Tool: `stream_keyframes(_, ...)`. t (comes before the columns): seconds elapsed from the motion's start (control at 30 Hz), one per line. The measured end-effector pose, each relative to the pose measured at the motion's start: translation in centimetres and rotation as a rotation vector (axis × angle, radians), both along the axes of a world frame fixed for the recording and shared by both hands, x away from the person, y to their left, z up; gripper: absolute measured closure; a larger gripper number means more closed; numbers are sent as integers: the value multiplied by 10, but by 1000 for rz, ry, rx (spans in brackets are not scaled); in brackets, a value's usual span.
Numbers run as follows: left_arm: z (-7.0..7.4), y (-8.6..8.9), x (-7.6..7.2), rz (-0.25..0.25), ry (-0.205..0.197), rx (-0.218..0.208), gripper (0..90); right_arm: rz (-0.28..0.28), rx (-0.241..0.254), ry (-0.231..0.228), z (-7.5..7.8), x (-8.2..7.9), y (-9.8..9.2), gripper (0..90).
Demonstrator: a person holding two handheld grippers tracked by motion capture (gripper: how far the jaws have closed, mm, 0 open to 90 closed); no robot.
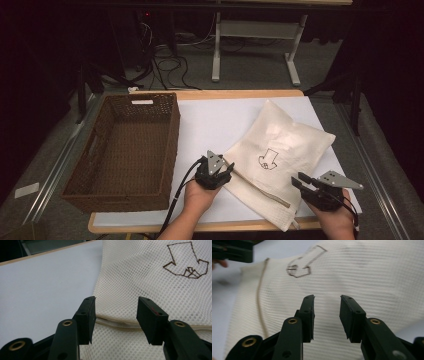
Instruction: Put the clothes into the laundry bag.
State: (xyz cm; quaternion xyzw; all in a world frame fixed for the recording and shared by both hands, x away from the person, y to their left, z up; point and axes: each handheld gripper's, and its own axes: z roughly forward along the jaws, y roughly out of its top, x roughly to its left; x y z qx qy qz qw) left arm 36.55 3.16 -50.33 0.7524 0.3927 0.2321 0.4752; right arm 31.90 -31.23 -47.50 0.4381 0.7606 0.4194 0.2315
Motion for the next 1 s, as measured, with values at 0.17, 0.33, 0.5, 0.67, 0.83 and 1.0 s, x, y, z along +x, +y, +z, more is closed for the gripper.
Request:
stream_keyframes(0.17, 3, -3, 0, -6, -8, -12, 500, -77, -9, -5, -2, -1, -13, 560)
stream_keyframes(0.33, 4, -5, 2, -11, -13, -18, 504, -129, -4, 29, -9, 2, -25, 502)
stream_keyframes(0.5, 4, -3, 4, -6, -10, -15, 507, -143, 4, 89, -19, 7, -26, 431)
stream_keyframes(0.67, -1, 1, 13, 6, 33, -7, 470, -138, -39, 146, -32, 13, -20, 421)
stream_keyframes(0.83, -2, 2, 14, 6, 40, 2, 468, -126, -89, 147, -36, 14, -13, 568)
stream_keyframes(1.0, -2, 2, 13, -5, 55, -1, 463, -103, -90, 153, -35, 14, -12, 852)
